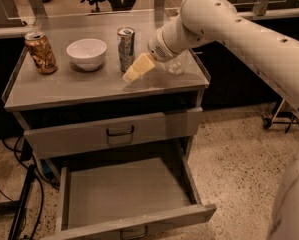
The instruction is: Place redbull can into middle drawer
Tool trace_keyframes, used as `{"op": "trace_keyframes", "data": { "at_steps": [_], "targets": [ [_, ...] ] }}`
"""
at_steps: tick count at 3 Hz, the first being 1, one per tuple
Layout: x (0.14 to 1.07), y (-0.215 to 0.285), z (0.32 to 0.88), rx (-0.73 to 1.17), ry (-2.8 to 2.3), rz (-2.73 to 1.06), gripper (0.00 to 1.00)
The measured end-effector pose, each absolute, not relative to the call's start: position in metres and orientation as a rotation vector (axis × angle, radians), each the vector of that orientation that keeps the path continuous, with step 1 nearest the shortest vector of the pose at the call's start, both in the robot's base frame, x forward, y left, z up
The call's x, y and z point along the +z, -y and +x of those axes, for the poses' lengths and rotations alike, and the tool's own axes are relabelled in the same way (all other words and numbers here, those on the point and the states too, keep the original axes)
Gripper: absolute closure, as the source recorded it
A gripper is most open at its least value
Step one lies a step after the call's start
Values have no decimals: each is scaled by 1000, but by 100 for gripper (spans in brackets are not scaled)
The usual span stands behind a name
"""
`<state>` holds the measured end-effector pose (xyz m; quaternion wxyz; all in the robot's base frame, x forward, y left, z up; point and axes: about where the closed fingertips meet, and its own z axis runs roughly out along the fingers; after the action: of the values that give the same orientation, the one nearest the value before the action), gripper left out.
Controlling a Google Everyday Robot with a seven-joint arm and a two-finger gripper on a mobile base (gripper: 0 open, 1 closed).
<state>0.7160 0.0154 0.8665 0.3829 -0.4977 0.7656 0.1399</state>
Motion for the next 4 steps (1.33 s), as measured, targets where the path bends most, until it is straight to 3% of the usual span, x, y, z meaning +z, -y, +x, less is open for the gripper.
{"op": "trace_keyframes", "data": {
  "at_steps": [4],
  "targets": [
    [868, -68, 726, 502, -1930, -1273, 0]
  ]
}}
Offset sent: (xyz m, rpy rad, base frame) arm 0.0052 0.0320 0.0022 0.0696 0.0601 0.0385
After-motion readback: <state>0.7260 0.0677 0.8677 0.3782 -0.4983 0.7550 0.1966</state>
